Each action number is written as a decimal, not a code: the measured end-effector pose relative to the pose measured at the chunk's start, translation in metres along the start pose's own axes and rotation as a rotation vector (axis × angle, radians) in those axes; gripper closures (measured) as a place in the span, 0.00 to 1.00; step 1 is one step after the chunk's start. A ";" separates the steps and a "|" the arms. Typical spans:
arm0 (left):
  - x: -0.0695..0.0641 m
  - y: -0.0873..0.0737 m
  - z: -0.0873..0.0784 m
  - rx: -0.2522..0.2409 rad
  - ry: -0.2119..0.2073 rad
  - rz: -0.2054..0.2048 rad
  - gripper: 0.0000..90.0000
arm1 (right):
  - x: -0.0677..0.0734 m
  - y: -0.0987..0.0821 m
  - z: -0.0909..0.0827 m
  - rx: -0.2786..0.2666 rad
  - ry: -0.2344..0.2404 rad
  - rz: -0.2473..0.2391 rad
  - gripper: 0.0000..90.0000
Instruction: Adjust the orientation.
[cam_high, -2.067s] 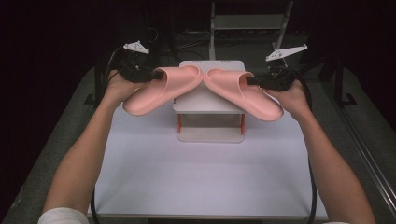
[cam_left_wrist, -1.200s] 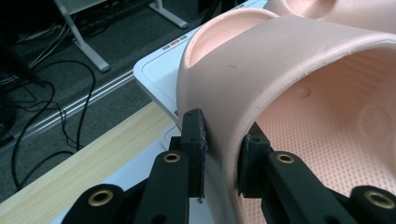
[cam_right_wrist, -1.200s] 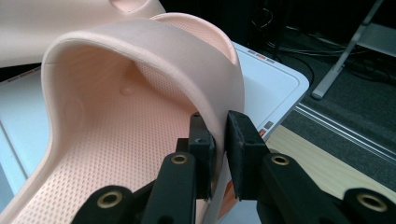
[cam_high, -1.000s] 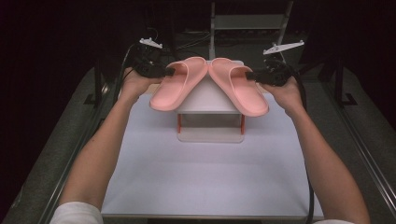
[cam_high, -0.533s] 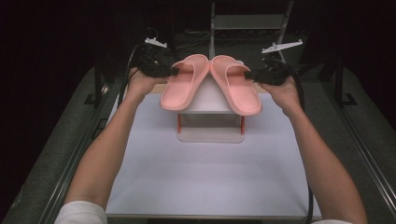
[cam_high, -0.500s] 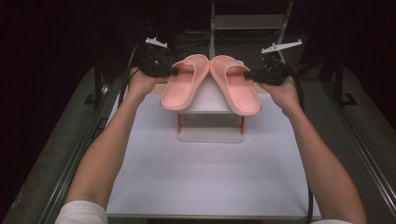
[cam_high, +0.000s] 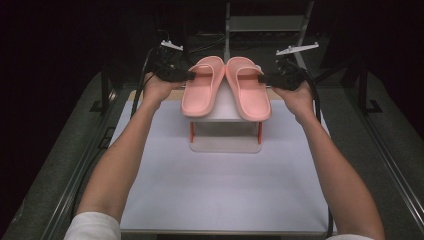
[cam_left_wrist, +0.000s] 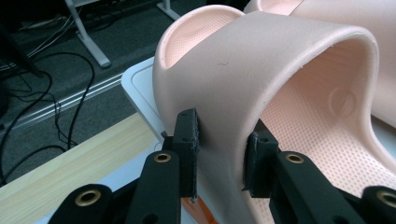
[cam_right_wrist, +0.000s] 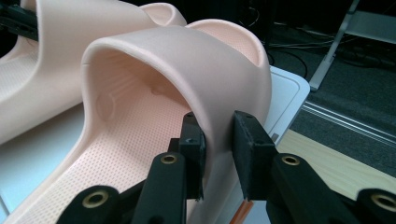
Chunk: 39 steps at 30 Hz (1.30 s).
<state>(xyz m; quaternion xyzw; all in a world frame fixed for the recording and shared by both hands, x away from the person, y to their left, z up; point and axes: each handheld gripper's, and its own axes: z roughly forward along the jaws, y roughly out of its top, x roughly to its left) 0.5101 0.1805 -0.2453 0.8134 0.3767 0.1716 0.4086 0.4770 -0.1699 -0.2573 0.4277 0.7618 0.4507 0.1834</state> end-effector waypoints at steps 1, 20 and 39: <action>-0.001 0.000 0.001 -0.001 0.000 -0.001 0.78 | 0.000 0.000 0.000 -0.001 0.000 0.002 0.81; -0.014 0.003 0.016 0.008 0.012 0.013 0.74 | 0.005 0.000 0.006 -0.016 -0.018 0.039 0.78; -0.014 -0.002 0.018 -0.011 -0.010 -0.011 0.70 | 0.013 -0.002 0.011 -0.033 -0.022 0.065 0.74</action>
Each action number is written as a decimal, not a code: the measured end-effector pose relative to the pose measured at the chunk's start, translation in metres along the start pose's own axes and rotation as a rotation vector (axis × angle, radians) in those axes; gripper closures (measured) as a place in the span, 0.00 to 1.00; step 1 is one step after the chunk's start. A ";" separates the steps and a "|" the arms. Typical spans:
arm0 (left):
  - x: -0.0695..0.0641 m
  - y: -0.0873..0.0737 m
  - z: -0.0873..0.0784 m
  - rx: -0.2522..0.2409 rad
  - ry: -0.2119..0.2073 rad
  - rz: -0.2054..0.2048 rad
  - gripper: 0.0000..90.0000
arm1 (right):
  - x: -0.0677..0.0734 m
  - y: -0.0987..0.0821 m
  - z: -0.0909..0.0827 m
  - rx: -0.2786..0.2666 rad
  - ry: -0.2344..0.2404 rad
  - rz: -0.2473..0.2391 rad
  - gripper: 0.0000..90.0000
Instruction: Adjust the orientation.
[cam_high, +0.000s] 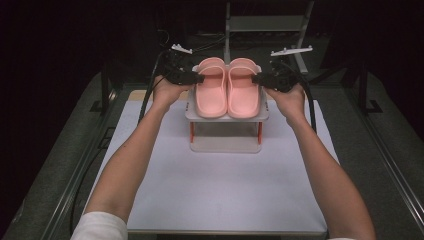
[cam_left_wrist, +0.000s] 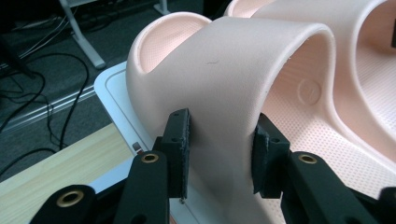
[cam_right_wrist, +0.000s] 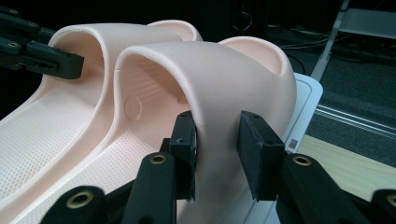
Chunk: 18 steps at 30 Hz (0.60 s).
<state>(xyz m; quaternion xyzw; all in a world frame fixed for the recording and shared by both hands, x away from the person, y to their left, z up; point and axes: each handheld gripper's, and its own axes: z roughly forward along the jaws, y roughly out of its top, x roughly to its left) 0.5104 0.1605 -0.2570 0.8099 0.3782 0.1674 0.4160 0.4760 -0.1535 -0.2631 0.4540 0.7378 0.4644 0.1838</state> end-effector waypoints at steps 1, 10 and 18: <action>0.000 -0.001 0.000 -0.002 -0.003 0.000 0.70 | 0.000 0.000 0.000 -0.002 -0.001 0.005 0.74; 0.001 -0.004 -0.001 -0.013 -0.011 0.002 0.66 | -0.001 -0.004 0.001 -0.013 0.002 0.026 0.74; 0.000 -0.004 0.000 -0.013 -0.017 0.004 0.62 | -0.001 -0.004 0.001 -0.010 0.001 0.029 0.73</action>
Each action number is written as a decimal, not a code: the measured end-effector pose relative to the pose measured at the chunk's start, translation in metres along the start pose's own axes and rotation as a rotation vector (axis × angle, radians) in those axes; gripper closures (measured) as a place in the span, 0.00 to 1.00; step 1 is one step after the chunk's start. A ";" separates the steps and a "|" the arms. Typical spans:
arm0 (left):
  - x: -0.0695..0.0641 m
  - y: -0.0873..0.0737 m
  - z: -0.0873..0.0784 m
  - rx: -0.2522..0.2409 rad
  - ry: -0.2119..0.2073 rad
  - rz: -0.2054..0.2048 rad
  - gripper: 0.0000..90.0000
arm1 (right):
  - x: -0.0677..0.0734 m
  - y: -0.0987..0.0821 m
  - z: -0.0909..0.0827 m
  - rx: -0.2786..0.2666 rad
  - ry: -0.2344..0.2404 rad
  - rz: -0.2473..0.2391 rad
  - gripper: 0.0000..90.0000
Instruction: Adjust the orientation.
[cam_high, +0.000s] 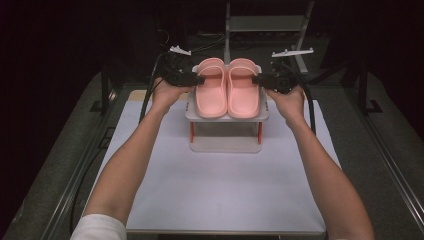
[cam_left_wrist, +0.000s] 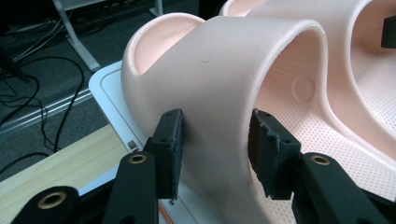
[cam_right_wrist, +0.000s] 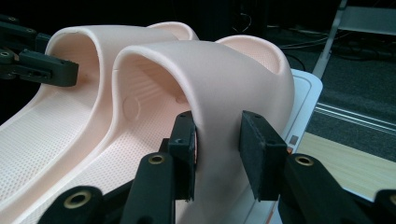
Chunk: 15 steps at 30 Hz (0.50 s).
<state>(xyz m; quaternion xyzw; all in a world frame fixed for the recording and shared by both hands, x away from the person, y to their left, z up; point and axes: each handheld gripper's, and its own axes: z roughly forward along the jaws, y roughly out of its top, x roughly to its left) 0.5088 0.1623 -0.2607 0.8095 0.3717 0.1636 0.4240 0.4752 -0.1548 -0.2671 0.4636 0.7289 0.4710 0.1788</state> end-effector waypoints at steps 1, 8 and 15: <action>0.000 0.000 0.000 0.000 -0.001 0.000 0.62 | 0.000 0.000 0.000 0.000 0.001 0.001 0.73; -0.002 0.000 0.000 -0.001 -0.001 0.003 0.56 | -0.002 -0.003 0.000 -0.003 0.014 0.017 0.68; -0.001 0.002 -0.003 -0.032 -0.008 -0.007 0.53 | -0.005 -0.008 -0.001 -0.011 0.030 0.014 0.67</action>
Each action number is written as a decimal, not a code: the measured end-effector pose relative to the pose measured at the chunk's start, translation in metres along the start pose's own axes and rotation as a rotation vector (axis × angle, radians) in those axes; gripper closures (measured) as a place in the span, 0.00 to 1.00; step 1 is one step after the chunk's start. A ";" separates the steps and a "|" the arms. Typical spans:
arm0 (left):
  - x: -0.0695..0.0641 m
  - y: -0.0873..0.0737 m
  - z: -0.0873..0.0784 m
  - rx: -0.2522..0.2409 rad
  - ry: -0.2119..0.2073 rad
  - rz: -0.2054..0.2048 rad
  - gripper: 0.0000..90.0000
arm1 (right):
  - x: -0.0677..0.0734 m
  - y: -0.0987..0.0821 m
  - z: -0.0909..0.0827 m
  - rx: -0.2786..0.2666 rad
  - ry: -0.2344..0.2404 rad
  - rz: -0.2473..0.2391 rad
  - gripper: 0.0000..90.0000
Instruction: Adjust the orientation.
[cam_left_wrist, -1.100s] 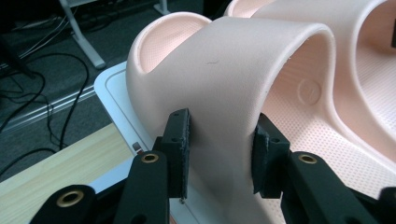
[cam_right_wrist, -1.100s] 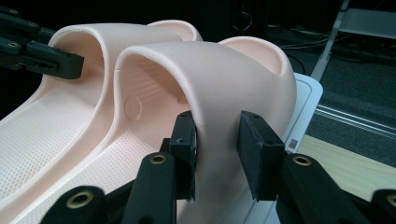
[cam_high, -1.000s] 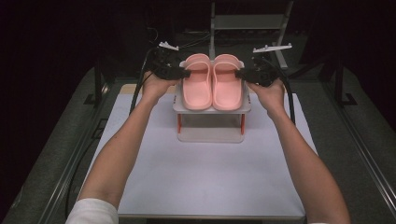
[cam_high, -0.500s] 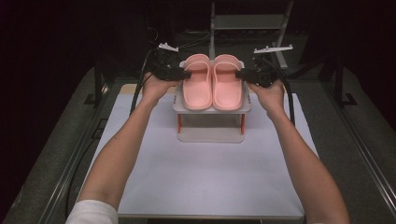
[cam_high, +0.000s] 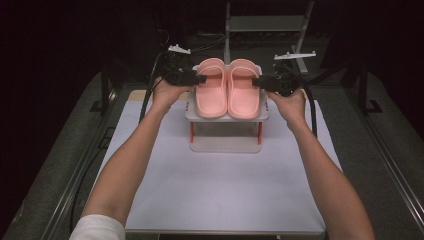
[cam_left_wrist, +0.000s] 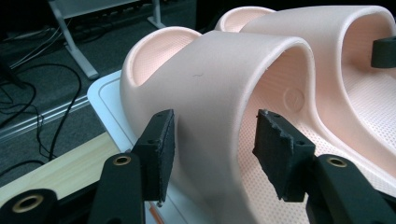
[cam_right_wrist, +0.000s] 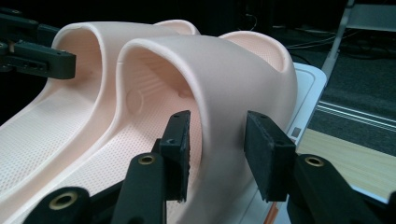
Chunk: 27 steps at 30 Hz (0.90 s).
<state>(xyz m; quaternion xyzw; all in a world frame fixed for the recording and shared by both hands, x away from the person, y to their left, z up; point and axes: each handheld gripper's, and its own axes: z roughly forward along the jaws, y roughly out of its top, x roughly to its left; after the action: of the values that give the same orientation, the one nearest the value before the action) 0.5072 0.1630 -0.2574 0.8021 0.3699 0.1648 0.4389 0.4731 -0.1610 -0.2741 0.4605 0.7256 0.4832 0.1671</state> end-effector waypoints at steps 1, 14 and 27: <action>0.000 0.000 0.000 0.002 0.001 0.001 0.52 | 0.000 0.000 -0.001 -0.002 0.001 -0.002 0.66; -0.004 0.000 -0.004 0.002 -0.006 0.010 0.49 | 0.005 -0.004 -0.006 -0.008 0.014 -0.011 0.64; -0.001 0.001 0.000 -0.011 0.013 -0.003 0.65 | 0.006 -0.003 -0.002 -0.023 -0.014 -0.008 0.69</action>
<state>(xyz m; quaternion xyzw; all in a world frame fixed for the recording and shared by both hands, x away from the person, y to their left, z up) 0.5068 0.1624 -0.2567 0.7980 0.3728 0.1715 0.4413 0.4675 -0.1577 -0.2747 0.4589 0.7207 0.4877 0.1792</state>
